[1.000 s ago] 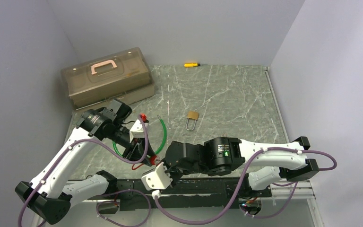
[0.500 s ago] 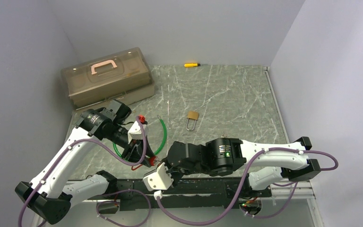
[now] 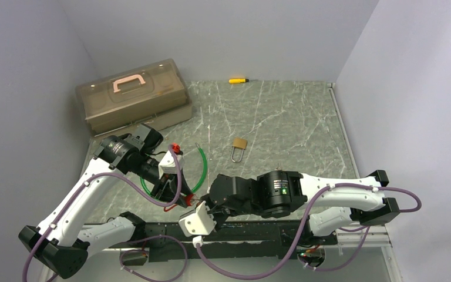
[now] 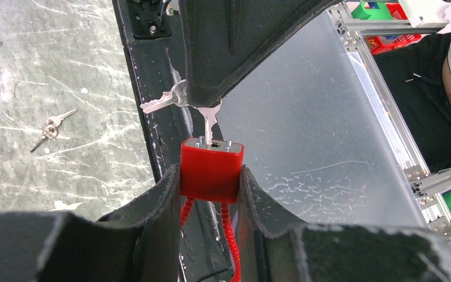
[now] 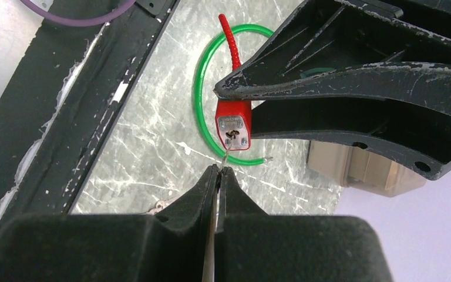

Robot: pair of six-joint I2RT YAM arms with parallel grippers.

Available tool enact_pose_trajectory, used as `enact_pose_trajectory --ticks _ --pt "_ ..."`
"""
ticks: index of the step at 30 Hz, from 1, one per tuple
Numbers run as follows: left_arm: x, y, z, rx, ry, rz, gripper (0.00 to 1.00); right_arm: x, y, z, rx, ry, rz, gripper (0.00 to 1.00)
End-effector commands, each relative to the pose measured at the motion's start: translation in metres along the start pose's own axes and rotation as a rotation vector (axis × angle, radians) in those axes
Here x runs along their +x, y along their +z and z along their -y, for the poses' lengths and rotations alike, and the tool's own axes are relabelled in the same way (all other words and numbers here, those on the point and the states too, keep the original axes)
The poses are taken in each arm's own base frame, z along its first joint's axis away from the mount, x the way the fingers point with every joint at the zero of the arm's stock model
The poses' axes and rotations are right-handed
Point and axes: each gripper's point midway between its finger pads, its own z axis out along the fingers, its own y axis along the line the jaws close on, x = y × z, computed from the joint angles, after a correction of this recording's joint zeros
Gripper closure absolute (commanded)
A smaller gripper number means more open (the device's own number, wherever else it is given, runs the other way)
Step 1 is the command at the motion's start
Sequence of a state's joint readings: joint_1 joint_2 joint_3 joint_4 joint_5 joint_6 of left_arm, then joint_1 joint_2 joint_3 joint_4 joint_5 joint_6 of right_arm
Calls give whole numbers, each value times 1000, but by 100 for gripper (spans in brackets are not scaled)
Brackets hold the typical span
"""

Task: Unlock with the key
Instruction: Unlock the lock.

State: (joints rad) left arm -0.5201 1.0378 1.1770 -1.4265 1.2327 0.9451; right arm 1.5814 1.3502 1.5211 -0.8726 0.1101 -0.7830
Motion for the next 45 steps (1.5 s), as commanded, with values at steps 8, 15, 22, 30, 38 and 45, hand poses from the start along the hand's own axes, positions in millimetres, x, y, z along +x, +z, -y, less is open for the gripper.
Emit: enact_pose_trajectory --ticks 8,15,22,30,38,45 --pt "-18 2 7 41 54 65 100 -24 -10 43 185 -13 114 100" --pt "-20 2 7 42 58 66 100 -23 -10 50 212 -18 132 100" --pt "-21 2 7 45 64 68 100 -18 -7 54 215 -13 135 100" --pt "-23 1 8 47 72 75 100 -9 -1 48 188 0 124 100" --pt "-25 1 8 46 78 79 100 -1 10 49 193 3 116 100" --pt "-23 1 7 42 74 74 100 -12 8 56 209 7 160 100"
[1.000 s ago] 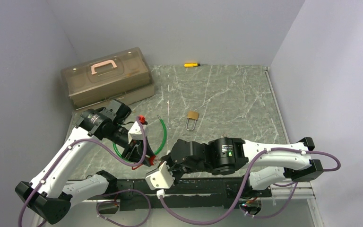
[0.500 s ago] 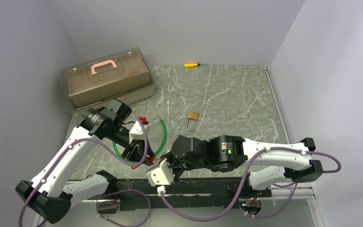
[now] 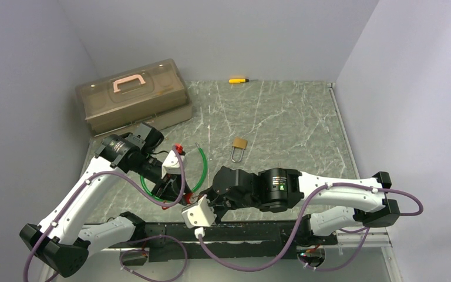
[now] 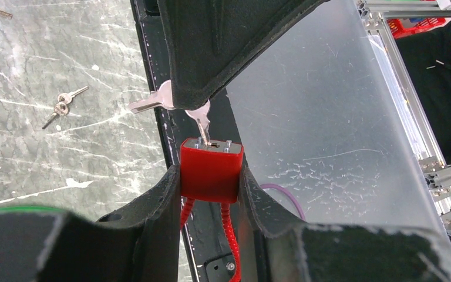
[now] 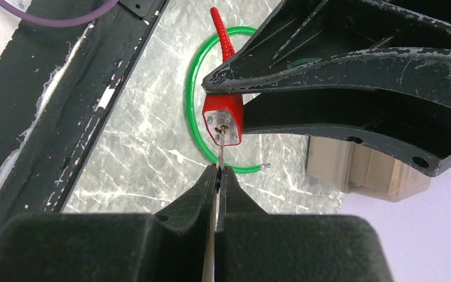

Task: Unlock with the key
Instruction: Unlock the lock.

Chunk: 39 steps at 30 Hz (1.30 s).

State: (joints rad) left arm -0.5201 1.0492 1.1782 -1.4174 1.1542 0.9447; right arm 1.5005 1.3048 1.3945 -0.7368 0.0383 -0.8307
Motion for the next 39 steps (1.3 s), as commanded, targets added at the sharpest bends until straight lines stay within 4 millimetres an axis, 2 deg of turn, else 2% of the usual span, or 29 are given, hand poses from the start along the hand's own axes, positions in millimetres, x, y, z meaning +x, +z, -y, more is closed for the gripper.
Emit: enact_pose_trajectory --ticks 1,5,12,18,35,39 --pt "-34 1 18 82 71 139 100 -33 -5 50 182 0 131 100" --pt "-32 2 15 72 54 135 100 -42 -10 52 176 13 167 100" --pt "-34 1 5 33 45 120 100 -43 -1 46 146 18 163 100" --pt "-35 1 -3 6 18 108 100 -44 1 53 177 -9 158 100" --pt "-29 3 -2 13 13 103 100 -59 5 69 263 -4 238 100" --pt "-28 2 1 14 22 104 100 -61 11 64 240 14 249 100"
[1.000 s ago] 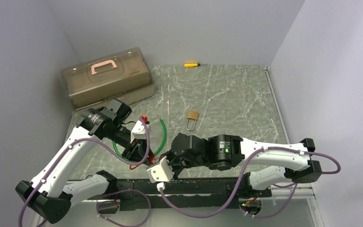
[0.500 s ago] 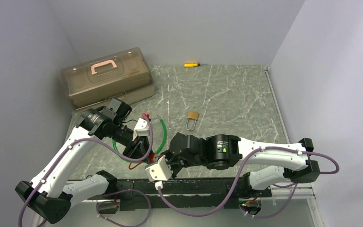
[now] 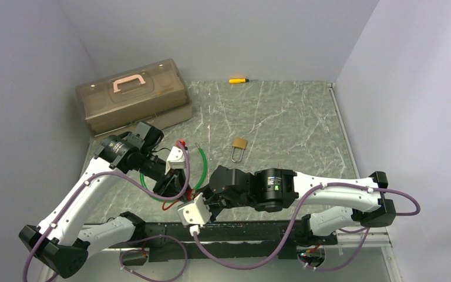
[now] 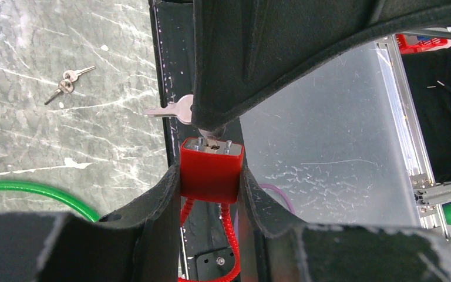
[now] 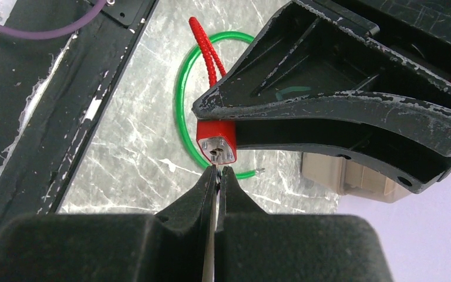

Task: Unlock with the key
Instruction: Unlock the lock.

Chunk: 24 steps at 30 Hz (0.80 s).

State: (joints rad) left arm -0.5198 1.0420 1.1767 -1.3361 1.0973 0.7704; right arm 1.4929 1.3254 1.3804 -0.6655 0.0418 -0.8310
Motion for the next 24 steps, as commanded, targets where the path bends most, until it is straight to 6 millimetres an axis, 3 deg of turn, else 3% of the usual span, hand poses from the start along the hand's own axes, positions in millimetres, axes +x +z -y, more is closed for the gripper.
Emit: enact_pose_trajectory --ticks 1,8,15,21,22,24 --pt "-27 2 15 84 118 125 100 -56 5 53 197 14 228 100" --pt "-35 2 10 70 104 140 100 -49 12 43 164 27 202 100" --pt "-77 -5 9 96 75 210 100 -48 30 29 120 41 224 100" --pt "-79 -3 7 111 72 207 100 -50 22 34 142 46 228 100" --pt "-78 -3 8 112 76 205 100 -50 17 36 145 51 228 97" --pt "-73 -2 8 109 79 199 100 -48 6 40 156 62 230 81"
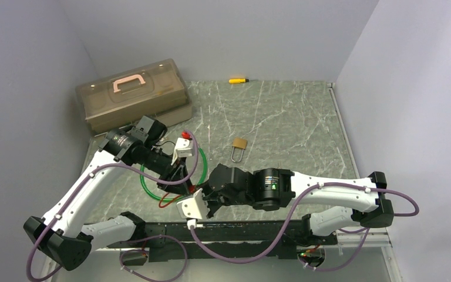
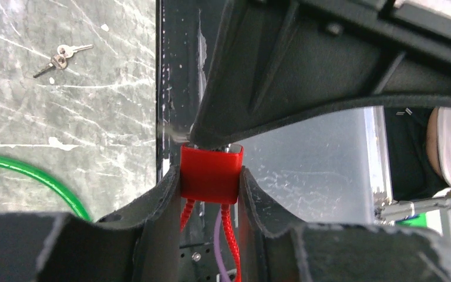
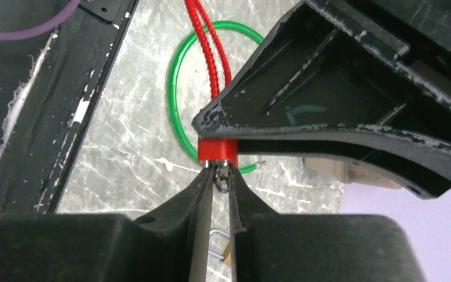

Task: Unlock with the key
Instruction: Unlock the lock.

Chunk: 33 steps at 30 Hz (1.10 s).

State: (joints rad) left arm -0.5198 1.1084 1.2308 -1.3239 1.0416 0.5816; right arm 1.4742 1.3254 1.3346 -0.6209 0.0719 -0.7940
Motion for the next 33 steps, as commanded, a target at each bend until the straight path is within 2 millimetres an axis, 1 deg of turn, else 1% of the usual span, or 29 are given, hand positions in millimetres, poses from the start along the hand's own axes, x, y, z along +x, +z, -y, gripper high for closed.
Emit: enact_pose_trajectory --ticks 1,3,5,7,11,17,22,25,27,30,32,33 --pt "-61 -4 33 168 266 223 100 -63 -8 37 125 24 271 73" --pt "-56 -4 35 168 275 218 100 -60 -19 38 136 21 278 63" --pt "-53 -3 35 169 274 215 100 -59 -28 37 135 19 280 56" --pt "-52 -4 36 171 276 214 100 -57 -33 36 130 19 274 53" --pt "-53 -5 39 174 283 218 100 -55 -36 29 80 12 257 50" --pt "-52 -5 37 161 277 214 100 -63 -37 19 -6 -9 271 47" --pt "-51 -6 35 148 279 215 100 -59 -38 9 -71 -20 242 47" --pt "-49 -6 33 138 276 212 100 -52 -45 6 -89 -17 207 47" --pt "-48 -6 32 135 278 210 100 -47 -52 8 -73 -18 185 47" --pt "-46 -5 31 129 274 205 100 -41 -63 17 -20 -17 161 45" --pt "-46 -6 32 130 274 208 100 -40 -72 24 22 -16 165 44" --pt "-46 -6 32 132 273 209 100 -40 -73 27 41 -16 166 44"
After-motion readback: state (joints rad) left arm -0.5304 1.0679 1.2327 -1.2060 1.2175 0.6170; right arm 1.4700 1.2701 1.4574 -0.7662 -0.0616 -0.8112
